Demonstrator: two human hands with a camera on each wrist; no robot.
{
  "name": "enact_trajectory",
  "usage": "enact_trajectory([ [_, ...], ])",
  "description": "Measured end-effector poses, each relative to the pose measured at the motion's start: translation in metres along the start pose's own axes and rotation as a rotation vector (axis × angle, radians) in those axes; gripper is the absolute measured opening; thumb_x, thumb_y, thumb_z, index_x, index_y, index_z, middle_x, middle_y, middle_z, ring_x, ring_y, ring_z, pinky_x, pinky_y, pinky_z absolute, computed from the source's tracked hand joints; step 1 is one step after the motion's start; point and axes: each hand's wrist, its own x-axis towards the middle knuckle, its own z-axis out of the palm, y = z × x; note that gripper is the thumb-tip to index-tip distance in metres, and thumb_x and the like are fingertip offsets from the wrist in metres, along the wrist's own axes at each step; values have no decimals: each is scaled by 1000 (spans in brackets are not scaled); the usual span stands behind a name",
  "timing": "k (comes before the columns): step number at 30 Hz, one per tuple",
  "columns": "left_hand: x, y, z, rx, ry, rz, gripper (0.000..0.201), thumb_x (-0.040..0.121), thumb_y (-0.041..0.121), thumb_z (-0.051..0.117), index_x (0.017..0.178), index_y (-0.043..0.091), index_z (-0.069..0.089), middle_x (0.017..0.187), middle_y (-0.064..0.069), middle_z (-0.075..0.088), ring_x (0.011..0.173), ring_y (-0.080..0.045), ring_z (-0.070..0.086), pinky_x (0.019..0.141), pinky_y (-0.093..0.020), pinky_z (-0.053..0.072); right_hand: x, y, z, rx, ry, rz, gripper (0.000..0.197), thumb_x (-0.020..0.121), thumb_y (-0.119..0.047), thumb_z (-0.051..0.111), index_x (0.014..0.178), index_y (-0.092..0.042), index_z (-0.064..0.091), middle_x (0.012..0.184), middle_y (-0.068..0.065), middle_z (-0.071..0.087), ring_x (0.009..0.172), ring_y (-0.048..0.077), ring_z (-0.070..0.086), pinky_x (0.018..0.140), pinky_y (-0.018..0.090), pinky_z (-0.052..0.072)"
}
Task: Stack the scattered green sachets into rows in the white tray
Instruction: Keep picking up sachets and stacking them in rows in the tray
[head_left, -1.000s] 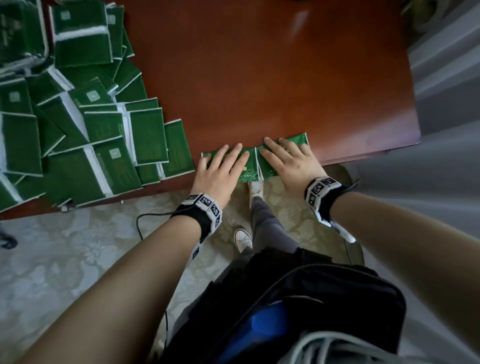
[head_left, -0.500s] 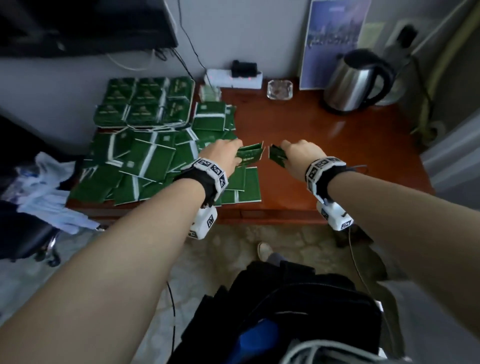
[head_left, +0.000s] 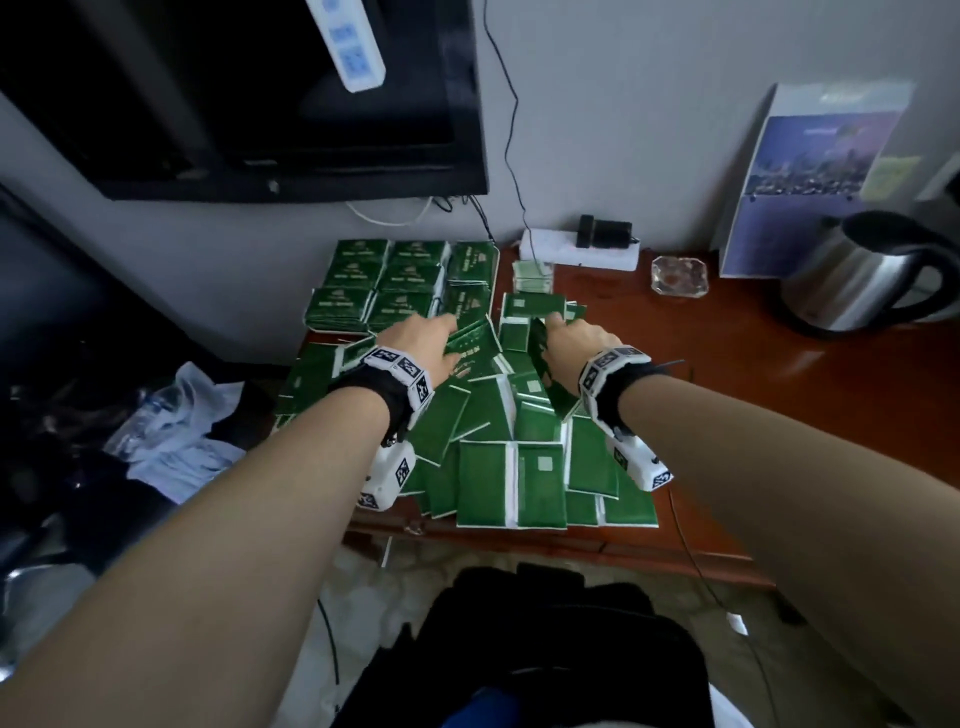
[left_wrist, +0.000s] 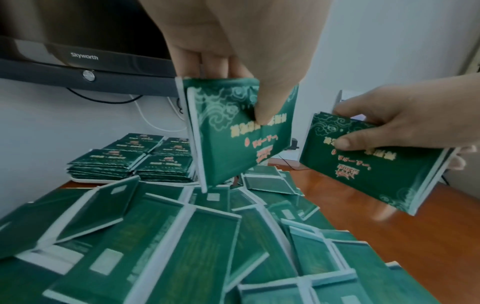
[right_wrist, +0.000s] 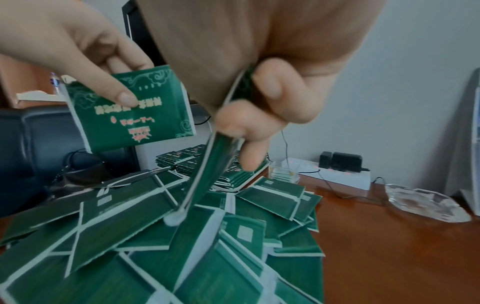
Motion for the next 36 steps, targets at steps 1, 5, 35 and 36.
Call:
enact_trajectory([
  [1,7,-11,-2,-2,-5,-3,38,95,38,60,129,22,53,108,-11,67,95,-32,64,75,-37,54,9,-10,-1,16,-8,9,23,100,-10,44,122,-4,42,107,19,63,94,38,64,66,41,46],
  [5,27,-50,-8,-39,-35,-20,37,93,37,62,126,24,55,105,-8,67,92,-31,64,75,-36,54,36,-44,-9,26,-40,9,22,99,-9,45,120,-4,39,97,17,61,85,36,62,66,43,48],
  [35,265,-161,0,-82,56,383,29,92,25,61,117,11,57,111,-10,64,95,-33,63,68,-34,47,212,-125,4,-9,81,301,17,94,-14,52,111,-13,47,100,7,59,78,29,60,64,35,44],
  [36,276,-158,3,-92,60,391,29,92,25,60,117,11,56,112,-10,63,95,-33,63,69,-35,49,220,-124,7,-21,64,296,19,94,-13,53,112,-12,47,102,7,58,81,30,62,63,35,42],
])
